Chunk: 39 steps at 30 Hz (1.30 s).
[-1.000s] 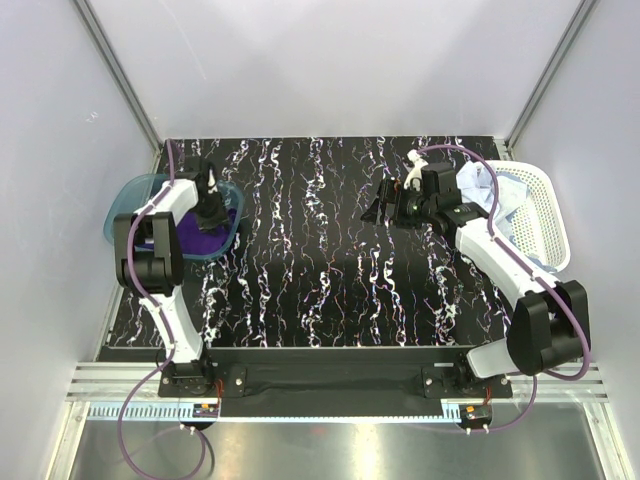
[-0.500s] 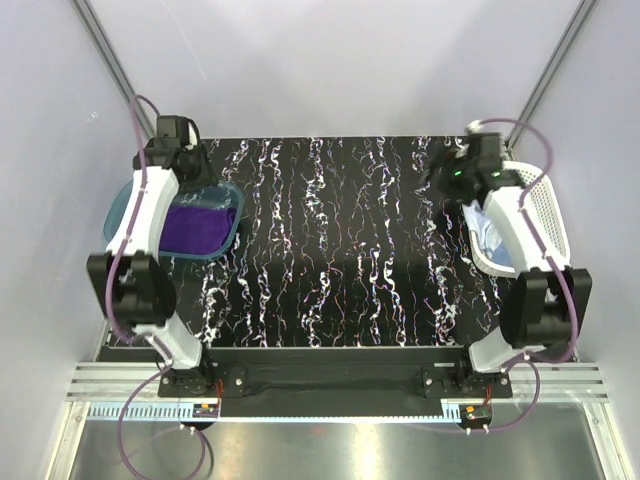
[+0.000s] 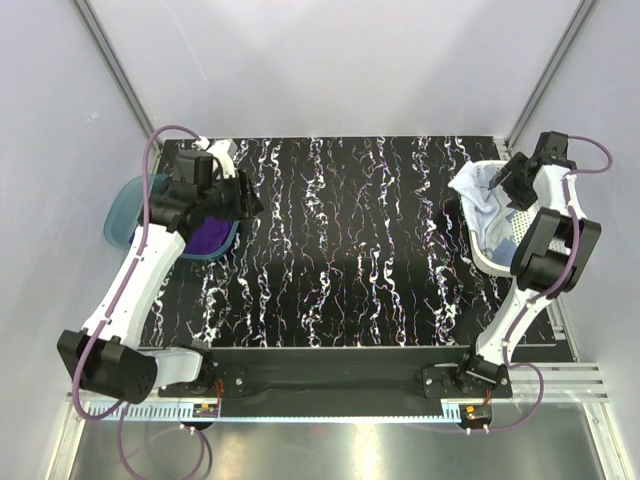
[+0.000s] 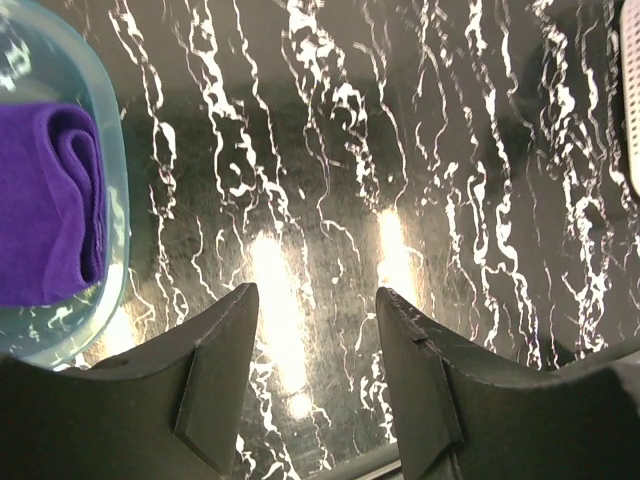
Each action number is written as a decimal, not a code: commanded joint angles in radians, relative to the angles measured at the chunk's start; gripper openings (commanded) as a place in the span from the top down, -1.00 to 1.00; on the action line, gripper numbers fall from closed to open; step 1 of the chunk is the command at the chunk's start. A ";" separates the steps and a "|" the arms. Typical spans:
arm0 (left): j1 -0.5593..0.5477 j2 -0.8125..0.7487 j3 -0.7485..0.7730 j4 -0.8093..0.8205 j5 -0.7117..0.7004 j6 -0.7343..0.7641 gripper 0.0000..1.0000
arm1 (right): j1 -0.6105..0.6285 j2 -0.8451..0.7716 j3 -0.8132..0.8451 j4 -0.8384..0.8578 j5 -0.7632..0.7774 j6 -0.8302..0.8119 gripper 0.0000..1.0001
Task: Fold and stack the towels
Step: Grab crumpled towel
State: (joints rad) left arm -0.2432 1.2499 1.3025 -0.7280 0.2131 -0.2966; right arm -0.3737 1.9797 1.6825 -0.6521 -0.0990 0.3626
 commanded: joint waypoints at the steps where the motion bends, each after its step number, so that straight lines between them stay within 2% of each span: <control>1: 0.005 0.006 -0.006 0.068 0.058 0.007 -0.11 | -0.030 0.065 0.057 0.018 -0.042 -0.001 -0.44; 4: 0.005 0.011 -0.020 0.081 0.086 -0.001 -0.11 | -0.051 0.129 0.088 0.060 -0.082 0.010 -0.36; 8: 0.001 0.017 -0.028 0.099 0.095 -0.012 -0.11 | -0.056 0.186 0.150 0.066 -0.093 0.013 0.07; 9: 0.001 0.019 -0.025 0.099 0.094 -0.010 -0.11 | -0.056 0.192 0.163 0.066 -0.091 0.012 0.27; 11: -0.002 0.029 -0.022 0.101 0.089 -0.010 -0.11 | -0.056 0.192 0.189 0.057 -0.082 0.003 0.42; 12: -0.002 0.032 -0.022 0.099 0.089 -0.009 -0.11 | -0.056 0.182 0.201 0.048 -0.076 0.001 0.59; 16: -0.007 0.037 -0.025 0.110 0.086 -0.016 -0.11 | -0.056 0.128 0.249 0.006 -0.026 -0.014 1.00; 21: -0.011 0.034 -0.023 0.122 0.086 -0.022 -0.11 | -0.056 0.036 0.286 -0.044 -0.008 -0.025 1.00; 25: -0.011 0.034 -0.022 0.131 0.104 -0.033 -0.11 | -0.056 -0.007 0.292 -0.067 -0.057 -0.024 0.90; 31: -0.011 0.023 -0.020 0.141 0.127 -0.042 -0.11 | -0.056 -0.077 0.267 -0.109 -0.056 -0.030 0.99; 32: -0.011 0.022 -0.017 0.139 0.126 -0.042 -0.12 | -0.056 -0.090 0.266 -0.107 -0.053 -0.033 0.97; 33: -0.013 0.020 -0.016 0.136 0.126 -0.041 -0.12 | -0.056 -0.110 0.269 -0.106 -0.050 -0.036 0.80; 34: -0.011 0.020 -0.014 0.137 0.126 -0.041 -0.11 | -0.056 -0.116 0.270 -0.110 -0.053 -0.039 0.74; 35: -0.011 0.020 -0.017 0.139 0.131 -0.039 -0.12 | -0.056 -0.117 0.273 -0.118 -0.056 -0.039 0.71; 38: -0.013 0.019 -0.032 0.156 0.144 -0.050 -0.12 | -0.056 -0.110 0.258 -0.144 -0.088 -0.030 0.78; 39: -0.011 0.019 -0.040 0.167 0.149 -0.055 -0.12 | -0.056 -0.114 0.214 -0.147 -0.097 -0.028 0.70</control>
State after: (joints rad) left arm -0.2508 1.2907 1.2728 -0.6312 0.3180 -0.3367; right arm -0.4286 1.9125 1.9274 -0.7746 -0.1532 0.3378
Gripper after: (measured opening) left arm 0.558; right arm 0.122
